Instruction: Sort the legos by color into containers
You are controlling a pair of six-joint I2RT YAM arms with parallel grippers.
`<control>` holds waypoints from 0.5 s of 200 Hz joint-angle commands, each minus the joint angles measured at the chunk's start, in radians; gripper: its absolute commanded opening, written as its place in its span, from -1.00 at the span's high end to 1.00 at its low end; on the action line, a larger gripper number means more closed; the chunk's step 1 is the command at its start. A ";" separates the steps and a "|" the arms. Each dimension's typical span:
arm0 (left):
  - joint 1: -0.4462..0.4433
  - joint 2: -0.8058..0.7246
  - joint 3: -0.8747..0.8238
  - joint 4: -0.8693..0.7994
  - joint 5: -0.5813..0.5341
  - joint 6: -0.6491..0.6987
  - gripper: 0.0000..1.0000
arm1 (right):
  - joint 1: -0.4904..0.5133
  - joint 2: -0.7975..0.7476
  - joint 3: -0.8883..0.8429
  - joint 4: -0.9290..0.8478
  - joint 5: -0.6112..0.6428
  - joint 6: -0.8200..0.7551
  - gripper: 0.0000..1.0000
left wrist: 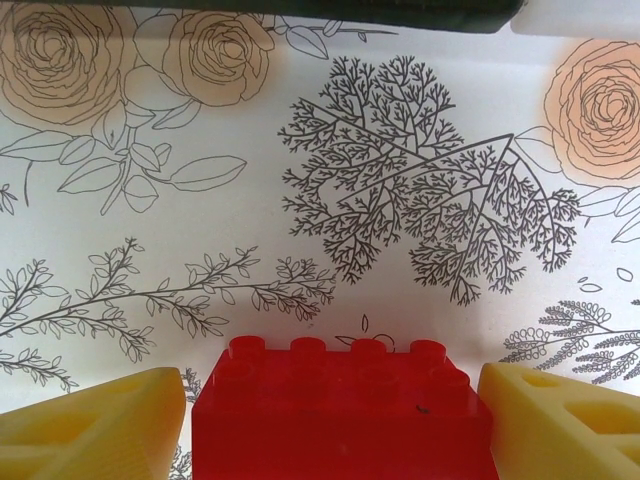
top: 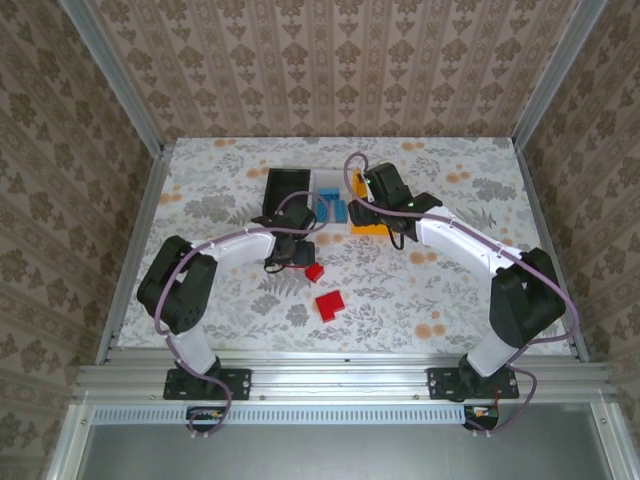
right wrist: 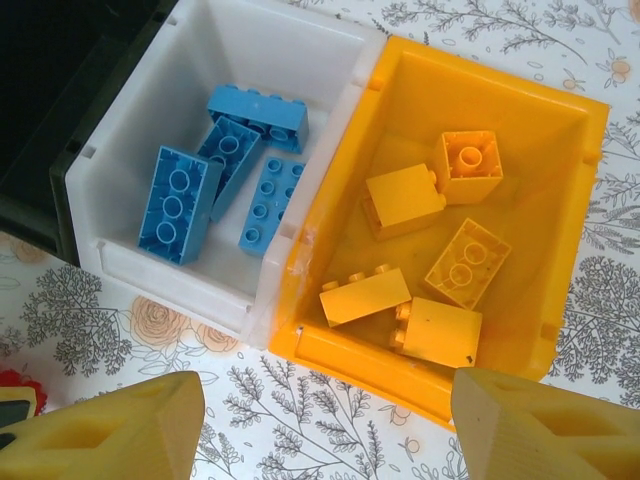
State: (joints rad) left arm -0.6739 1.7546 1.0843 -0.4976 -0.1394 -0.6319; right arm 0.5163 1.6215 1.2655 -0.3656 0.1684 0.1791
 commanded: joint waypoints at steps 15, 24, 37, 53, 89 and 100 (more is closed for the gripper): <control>-0.009 0.013 -0.015 -0.017 -0.003 -0.004 -0.46 | 0.008 -0.049 -0.020 0.020 -0.003 0.006 -0.34; -0.010 0.010 -0.020 -0.015 -0.007 -0.008 -0.42 | 0.010 -0.052 -0.022 0.023 -0.002 0.007 -0.34; -0.009 0.003 -0.026 -0.010 -0.009 -0.006 -0.33 | 0.010 -0.058 -0.026 0.024 0.000 0.006 -0.33; -0.010 -0.004 -0.018 -0.016 -0.018 -0.002 -0.30 | 0.011 -0.060 -0.029 0.028 0.002 0.005 -0.33; -0.010 -0.039 0.021 -0.051 -0.031 0.020 -0.27 | 0.018 -0.063 -0.031 0.028 0.002 0.004 -0.33; -0.010 -0.061 0.038 -0.062 -0.042 0.032 -0.26 | 0.019 -0.063 -0.031 0.028 0.000 0.004 -0.33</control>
State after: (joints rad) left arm -0.6796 1.7512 1.0824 -0.5030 -0.1478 -0.6312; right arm 0.5270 1.5917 1.2488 -0.3458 0.1684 0.1791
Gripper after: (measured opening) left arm 0.642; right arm 0.665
